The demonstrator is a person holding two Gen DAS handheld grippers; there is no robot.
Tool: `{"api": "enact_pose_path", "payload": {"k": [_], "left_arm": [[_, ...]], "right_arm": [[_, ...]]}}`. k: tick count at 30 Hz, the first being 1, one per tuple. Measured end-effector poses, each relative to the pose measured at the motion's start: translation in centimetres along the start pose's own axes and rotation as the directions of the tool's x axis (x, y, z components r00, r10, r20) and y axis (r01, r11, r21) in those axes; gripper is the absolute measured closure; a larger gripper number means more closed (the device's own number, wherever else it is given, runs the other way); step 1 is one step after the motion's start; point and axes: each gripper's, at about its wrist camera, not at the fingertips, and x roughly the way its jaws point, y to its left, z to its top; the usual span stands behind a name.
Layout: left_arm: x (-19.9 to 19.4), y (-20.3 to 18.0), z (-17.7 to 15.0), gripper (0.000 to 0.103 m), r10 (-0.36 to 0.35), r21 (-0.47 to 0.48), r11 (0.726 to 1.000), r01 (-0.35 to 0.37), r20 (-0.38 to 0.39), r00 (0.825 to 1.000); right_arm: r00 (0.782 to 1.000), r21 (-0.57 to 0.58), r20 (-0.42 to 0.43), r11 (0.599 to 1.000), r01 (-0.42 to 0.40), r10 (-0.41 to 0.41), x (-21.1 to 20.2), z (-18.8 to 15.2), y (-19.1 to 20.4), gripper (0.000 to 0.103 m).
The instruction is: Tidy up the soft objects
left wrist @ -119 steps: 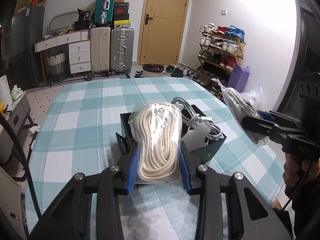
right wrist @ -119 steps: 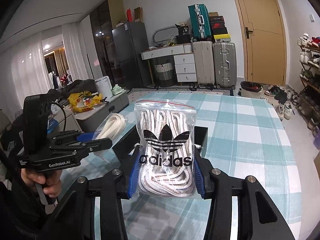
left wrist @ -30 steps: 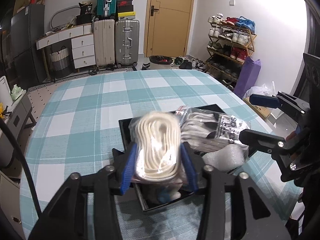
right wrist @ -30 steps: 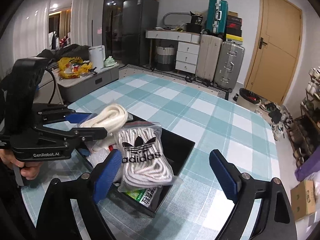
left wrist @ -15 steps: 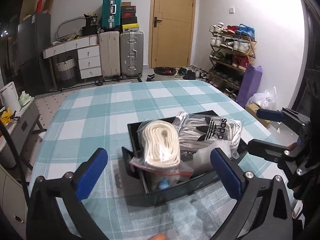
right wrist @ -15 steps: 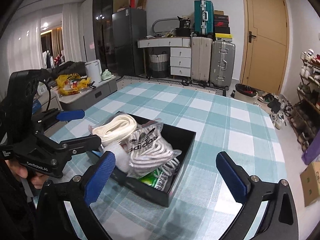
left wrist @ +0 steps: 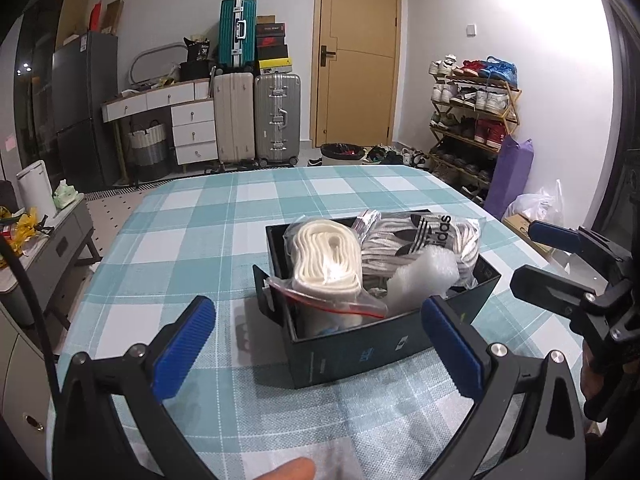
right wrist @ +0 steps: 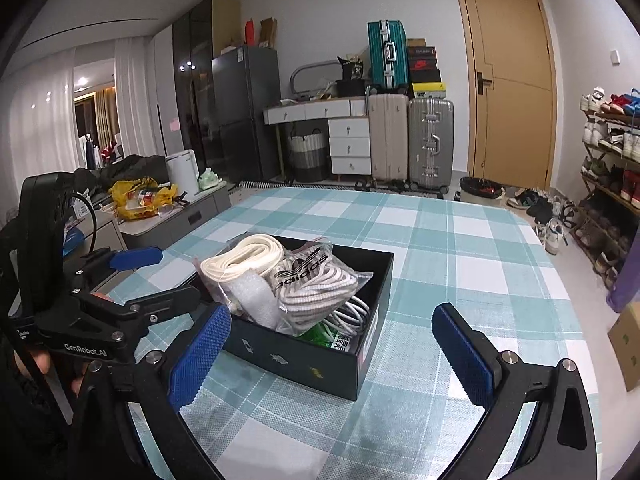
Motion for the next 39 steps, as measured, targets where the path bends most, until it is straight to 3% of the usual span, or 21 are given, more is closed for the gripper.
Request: {"api": "enact_pose_path", "payload": {"k": [13,39], "left_arm": [[0.5,0.4,-1.3,0.000,0.034,-0.034,0.999,-0.032,0.045,0.998],[0.2,0.6,-1.5,0.000,0.045,-0.035,0.998,-0.042,0.060,0.997]], "right_arm": [[0.998,0.006,0.063,1.000,0.015,-0.015,-1.2,-1.6,0.1,0.001],[0.997,0.010,0.065,0.999,0.032,-0.033,-0.7,-2.3,-0.2,0.001]]}}
